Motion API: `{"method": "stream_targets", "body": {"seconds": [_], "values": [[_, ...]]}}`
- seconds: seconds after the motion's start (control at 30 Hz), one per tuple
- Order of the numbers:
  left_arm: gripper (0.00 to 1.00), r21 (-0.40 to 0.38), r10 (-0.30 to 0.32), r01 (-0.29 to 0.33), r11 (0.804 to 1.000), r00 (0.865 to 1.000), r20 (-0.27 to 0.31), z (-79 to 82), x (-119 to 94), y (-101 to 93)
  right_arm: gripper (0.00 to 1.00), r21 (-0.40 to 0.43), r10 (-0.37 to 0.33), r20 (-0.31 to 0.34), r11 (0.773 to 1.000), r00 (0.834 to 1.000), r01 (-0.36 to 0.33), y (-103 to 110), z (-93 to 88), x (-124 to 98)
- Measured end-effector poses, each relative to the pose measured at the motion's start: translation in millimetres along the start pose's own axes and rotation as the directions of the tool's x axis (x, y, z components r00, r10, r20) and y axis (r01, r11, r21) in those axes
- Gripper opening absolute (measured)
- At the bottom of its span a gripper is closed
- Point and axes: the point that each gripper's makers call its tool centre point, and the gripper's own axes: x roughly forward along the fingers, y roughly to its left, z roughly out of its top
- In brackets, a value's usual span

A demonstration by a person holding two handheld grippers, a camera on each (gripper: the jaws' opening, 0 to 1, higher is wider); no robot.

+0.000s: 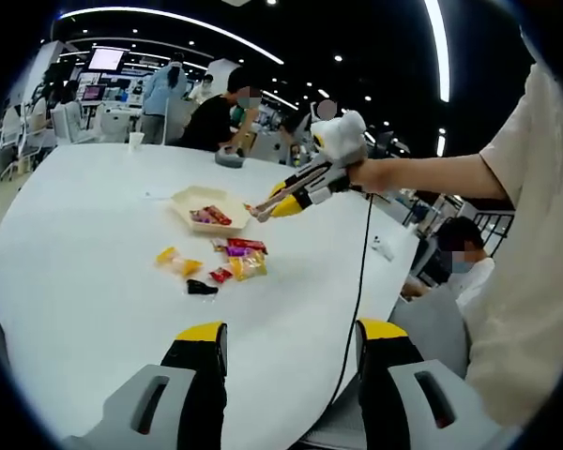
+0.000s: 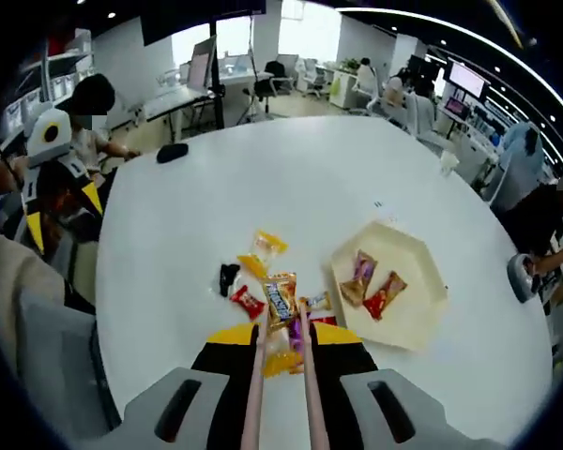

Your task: Place the target food into the container with the food tongs after gripping and lifting it, then release it inside without dropping or visibly crushing the food.

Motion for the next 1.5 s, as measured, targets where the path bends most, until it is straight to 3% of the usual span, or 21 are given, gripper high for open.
{"method": "stream_targets", "body": {"seconds": [0.63,1.5], "values": [[0.54,-0.001,0.001,-0.001,1.000,1.000,-0.004,-1.8,-0.9,-0.1,0.20,0.000,-0.074,0.052,0.997,0.996,0.074,-50.8,30.9,-8.9],[0.57,-0.007,0.024,-0.024,1.000,1.000,0.007,2.5,-1.3,6.6,0.20,0.012,-0.132,0.061,0.991,0.989,0.132,-98.6,45.2,-11.7]]}}
